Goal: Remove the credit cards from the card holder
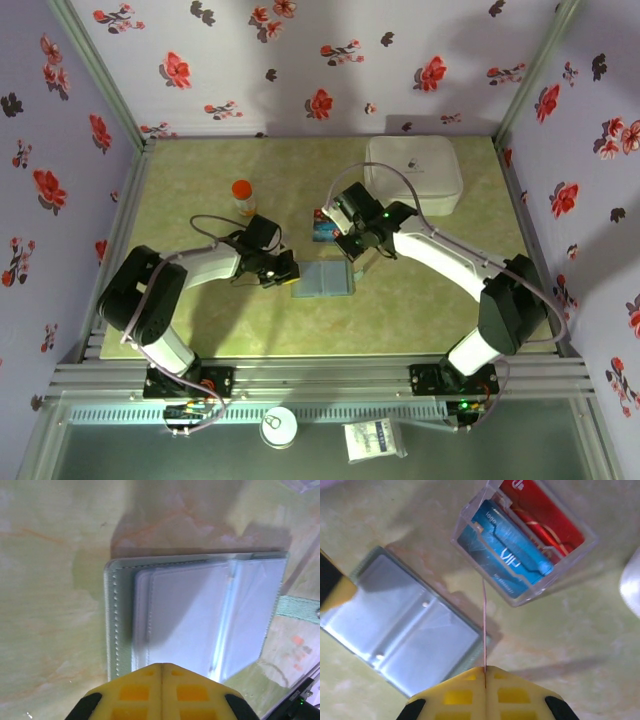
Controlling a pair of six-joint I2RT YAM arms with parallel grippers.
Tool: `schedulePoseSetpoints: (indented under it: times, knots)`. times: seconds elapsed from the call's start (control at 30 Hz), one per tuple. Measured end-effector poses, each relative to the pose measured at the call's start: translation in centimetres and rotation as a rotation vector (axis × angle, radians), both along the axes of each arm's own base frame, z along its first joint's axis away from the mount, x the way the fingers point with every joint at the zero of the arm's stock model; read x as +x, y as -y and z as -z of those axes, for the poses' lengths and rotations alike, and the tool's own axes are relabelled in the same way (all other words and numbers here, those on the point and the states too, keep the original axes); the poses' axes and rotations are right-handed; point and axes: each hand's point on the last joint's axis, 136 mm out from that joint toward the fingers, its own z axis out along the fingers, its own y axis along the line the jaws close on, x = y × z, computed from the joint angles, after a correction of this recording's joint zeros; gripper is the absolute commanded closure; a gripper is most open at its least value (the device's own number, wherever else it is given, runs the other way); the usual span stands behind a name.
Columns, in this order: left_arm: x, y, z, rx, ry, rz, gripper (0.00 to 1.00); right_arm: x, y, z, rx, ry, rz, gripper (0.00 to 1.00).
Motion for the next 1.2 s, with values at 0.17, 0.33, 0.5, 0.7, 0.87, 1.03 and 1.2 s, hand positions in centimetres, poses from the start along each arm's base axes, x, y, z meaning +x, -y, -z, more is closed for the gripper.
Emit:
schedulePoseSetpoints:
  times: [0.17,0.33,0.5,0.7,0.87,1.03,1.2]
  knots:
    - [0.1,-0.1,-1.6,-0.018,0.032,-0.005,0.93,1.3,0.7,-0.8,-0.137,0.117,-0.203,1.0]
    - [0.3,-0.4,-3.0,-0.029,0.064,-0.015,0.93,3.9,0.2,-3.2,-0.17,0.194,-0.338,1.0]
    - [0.3,-1.6,-3.4,-0.024,0.084,-0.044,0.92,6.9,-1.1,-4.0,-0.16,0.198,-0.43,1.0]
    - [-0.1,-3.4,-3.2,-0.007,0.08,-0.086,0.92,9.1,-2.9,-2.9,-0.133,0.129,-0.529,1.0]
    - [-0.1,-4.7,-3.2,0.001,0.08,-0.121,0.92,10.0,-3.7,-1.0,-0.137,0.056,-0.582,1.0]
    - [-0.2,-5.6,-3.1,0.01,0.068,-0.145,0.92,10.8,-3.8,0.3,-0.152,0.001,-0.61,1.0]
    - [-0.2,-6.1,-2.9,0.015,0.06,-0.158,0.91,11.0,-3.3,1.3,-0.171,-0.042,-0.622,1.0]
